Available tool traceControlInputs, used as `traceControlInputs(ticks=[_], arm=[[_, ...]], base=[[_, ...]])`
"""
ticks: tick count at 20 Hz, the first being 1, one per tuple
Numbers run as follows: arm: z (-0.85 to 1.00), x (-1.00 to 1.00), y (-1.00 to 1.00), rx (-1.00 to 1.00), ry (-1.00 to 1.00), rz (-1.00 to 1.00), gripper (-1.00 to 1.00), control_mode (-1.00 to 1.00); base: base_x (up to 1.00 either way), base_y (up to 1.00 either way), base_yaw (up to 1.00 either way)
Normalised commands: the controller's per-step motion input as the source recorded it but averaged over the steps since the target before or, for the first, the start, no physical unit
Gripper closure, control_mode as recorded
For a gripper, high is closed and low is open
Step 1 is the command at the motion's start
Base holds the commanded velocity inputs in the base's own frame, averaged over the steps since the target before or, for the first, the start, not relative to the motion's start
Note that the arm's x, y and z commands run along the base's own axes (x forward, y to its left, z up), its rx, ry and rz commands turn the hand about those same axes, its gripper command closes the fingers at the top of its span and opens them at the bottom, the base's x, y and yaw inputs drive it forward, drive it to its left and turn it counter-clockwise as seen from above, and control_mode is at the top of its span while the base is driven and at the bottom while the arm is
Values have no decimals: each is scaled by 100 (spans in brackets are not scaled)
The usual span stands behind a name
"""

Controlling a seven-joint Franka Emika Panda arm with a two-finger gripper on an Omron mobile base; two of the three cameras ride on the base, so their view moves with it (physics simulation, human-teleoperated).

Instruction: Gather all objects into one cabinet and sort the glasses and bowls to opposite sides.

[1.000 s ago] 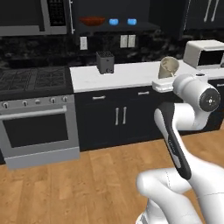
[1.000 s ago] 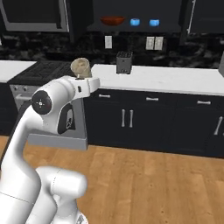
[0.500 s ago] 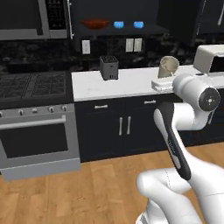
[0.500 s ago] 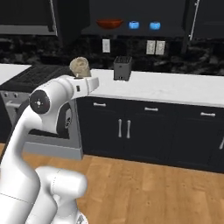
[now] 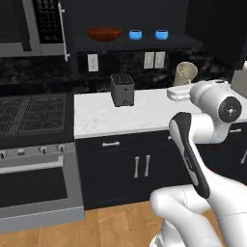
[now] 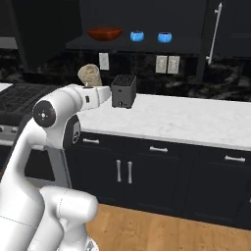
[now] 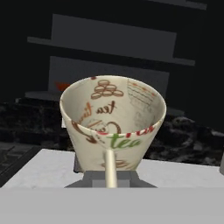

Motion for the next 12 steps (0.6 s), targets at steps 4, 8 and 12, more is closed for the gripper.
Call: traceControlInputs(ticks=[4, 8, 12], arm=[[0, 0, 0, 0, 0, 0, 100, 100], [0, 0, 0, 0, 0, 0, 100, 100], [0, 0, 0, 0, 0, 0, 100, 100]], base=[[100, -40, 7], [85, -36, 8], [55, -37, 8]])
